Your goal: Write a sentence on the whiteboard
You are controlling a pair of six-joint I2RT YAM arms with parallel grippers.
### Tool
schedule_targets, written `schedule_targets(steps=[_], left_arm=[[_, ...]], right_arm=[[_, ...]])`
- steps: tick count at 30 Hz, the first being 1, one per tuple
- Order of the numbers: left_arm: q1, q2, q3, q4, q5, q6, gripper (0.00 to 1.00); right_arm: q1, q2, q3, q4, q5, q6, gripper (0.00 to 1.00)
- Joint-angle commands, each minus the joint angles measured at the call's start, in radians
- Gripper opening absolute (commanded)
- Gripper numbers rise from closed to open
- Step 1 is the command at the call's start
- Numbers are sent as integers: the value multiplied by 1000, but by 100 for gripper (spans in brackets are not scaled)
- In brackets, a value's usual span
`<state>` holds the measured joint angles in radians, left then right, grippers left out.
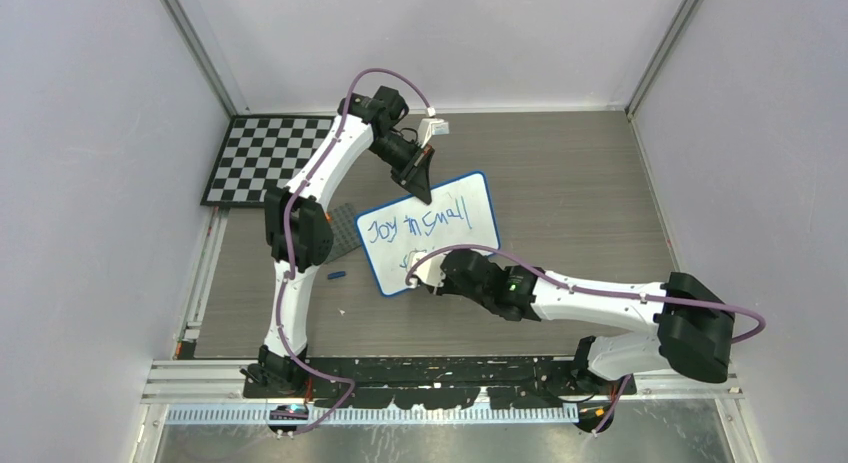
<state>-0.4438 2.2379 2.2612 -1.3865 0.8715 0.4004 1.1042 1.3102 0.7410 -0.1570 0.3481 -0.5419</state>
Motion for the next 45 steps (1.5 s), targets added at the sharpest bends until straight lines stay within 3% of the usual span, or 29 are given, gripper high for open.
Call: schedule_targets(steps=[1,9,31,45], left_arm=[[-67,43,-49,-62,-72,2,0],[-67,45,-48,-63,-72,3,0],[-67,45,-47,-65,-75,5,0],[-67,49,-40,-65,-75,2,0]], right_arm=[[-3,-67,15,77,21,19,0],[-9,-59,0,139,42,5,0],[-25,7,2,113,63,-1,0],[-55,-46,-22,96,109,40,0]])
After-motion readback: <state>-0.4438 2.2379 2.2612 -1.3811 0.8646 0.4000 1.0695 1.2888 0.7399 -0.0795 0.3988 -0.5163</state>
